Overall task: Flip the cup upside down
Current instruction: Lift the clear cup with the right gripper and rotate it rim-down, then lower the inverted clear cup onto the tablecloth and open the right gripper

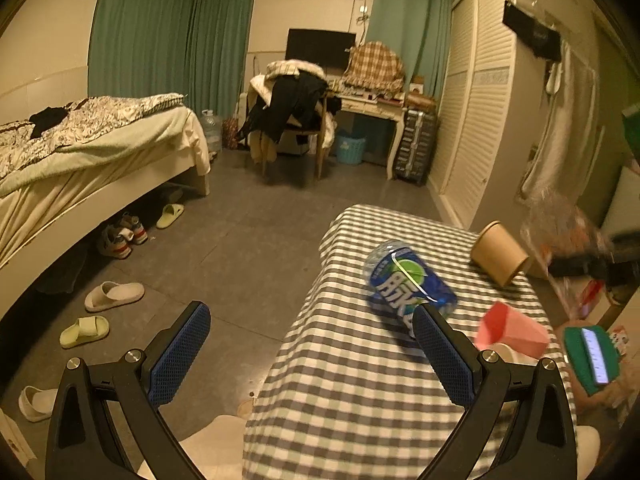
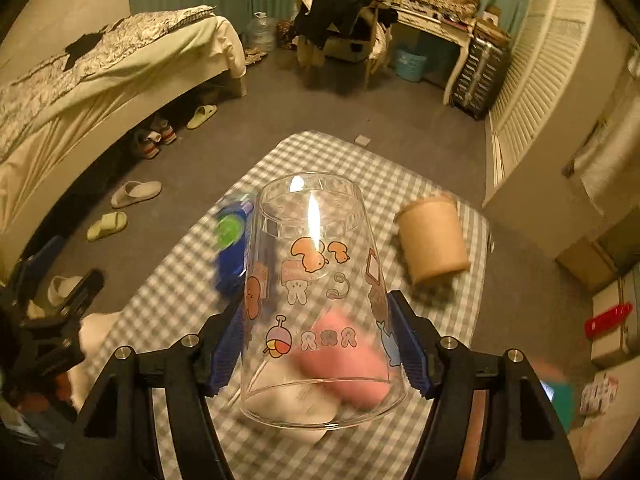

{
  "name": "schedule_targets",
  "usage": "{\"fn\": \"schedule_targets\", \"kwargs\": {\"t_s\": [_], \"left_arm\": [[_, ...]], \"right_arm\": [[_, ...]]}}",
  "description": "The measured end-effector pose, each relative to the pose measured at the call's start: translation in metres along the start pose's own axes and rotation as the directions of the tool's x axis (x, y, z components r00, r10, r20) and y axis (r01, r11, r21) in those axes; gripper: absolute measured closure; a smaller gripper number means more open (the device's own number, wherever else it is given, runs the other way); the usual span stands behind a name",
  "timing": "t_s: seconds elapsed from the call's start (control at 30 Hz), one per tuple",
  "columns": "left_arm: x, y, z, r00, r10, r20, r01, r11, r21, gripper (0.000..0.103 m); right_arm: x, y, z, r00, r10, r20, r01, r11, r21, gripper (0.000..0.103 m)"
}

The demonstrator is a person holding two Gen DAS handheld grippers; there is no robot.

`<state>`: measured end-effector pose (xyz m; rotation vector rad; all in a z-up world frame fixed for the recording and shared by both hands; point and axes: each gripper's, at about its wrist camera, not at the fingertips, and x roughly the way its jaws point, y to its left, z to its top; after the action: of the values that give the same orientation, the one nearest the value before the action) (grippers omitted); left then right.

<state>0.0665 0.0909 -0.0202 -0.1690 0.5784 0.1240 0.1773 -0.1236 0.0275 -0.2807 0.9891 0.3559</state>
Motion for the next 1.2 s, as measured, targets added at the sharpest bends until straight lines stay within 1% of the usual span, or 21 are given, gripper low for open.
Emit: {"fn": "schedule_targets", "kwargs": {"t_s": [0.1, 0.2, 0.37, 0.47, 0.5, 0.63, 0.77, 1.03, 1.07, 1.1, 1.13, 1.2], "left_arm": [[-0.017, 0.004, -0.004, 0.999, -0.024, 0.021, 0.024, 1.0, 0.007, 0.0], [-0.03, 0.007, -0.013, 0.999, -0.032, 0.033, 0.032, 0.999, 0.013, 0.0], [-0.041, 0.014, -0.036, 0.999, -0.031, 0.018, 0.03, 0.999, 0.025, 0.0], [-0.043, 0.015, -0.049, 1.0, -0.029, 0.0, 0.029, 0.999, 0.033, 0.0], [-0.042, 0.015, -0.052, 1.0, -0.027, -0.007, 0.028, 0.999, 0.037, 0.0], [-0.044, 0.014, -0.063, 1.0, -0.024, -0.018, 0.025, 0.999, 0.047, 0.0], [-0.043, 0.014, -0.069, 0.999, -0.015, -0.032, 0.016, 0.999, 0.044, 0.0], [-0.031, 0.001, -0.071, 0.998, 0.014, -0.066, -0.009, 0.997, 0.078, 0.0], [-0.03, -0.001, -0.07, 0.997, 0.02, -0.071, -0.014, 0.996, 0.084, 0.0], [-0.029, -0.003, -0.068, 0.997, 0.026, -0.076, -0.02, 0.996, 0.09, 0.0], [-0.028, -0.006, -0.068, 0.996, 0.03, -0.079, -0.023, 0.995, 0.094, 0.0], [-0.026, -0.013, -0.064, 0.995, 0.035, -0.091, -0.025, 0.994, 0.107, 0.0]], "right_arm": [[-0.019, 0.023, -0.037, 1.0, 0.004, -0.011, -0.003, 0.999, 0.038, 0.036], [-0.026, 0.044, -0.077, 1.0, 0.014, -0.019, -0.012, 0.996, 0.093, 0.036], [-0.009, 0.063, -0.134, 0.996, 0.071, -0.053, -0.058, 0.975, 0.215, 0.036], [0.005, 0.073, -0.152, 0.995, 0.058, -0.075, -0.039, 0.97, 0.238, 0.036], [0.01, 0.075, -0.157, 0.994, 0.067, -0.082, -0.044, 0.967, 0.252, 0.036], [0.027, 0.077, -0.17, 0.993, 0.057, -0.104, -0.026, 0.96, 0.277, 0.036], [0.038, 0.072, -0.175, 0.991, 0.069, -0.114, -0.033, 0.956, 0.29, 0.036], [0.045, 0.067, -0.17, 0.991, 0.086, -0.107, -0.051, 0.955, 0.292, 0.034], [0.042, 0.065, -0.171, 0.991, 0.093, -0.097, -0.062, 0.956, 0.287, 0.031], [0.038, 0.063, -0.17, 0.992, 0.099, -0.081, -0.072, 0.956, 0.285, 0.024], [0.031, 0.058, -0.17, 0.993, 0.103, -0.057, -0.083, 0.956, 0.283, 0.021], [0.015, 0.048, -0.169, 0.996, 0.094, -0.007, -0.088, 0.956, 0.279, 0.02]]}}
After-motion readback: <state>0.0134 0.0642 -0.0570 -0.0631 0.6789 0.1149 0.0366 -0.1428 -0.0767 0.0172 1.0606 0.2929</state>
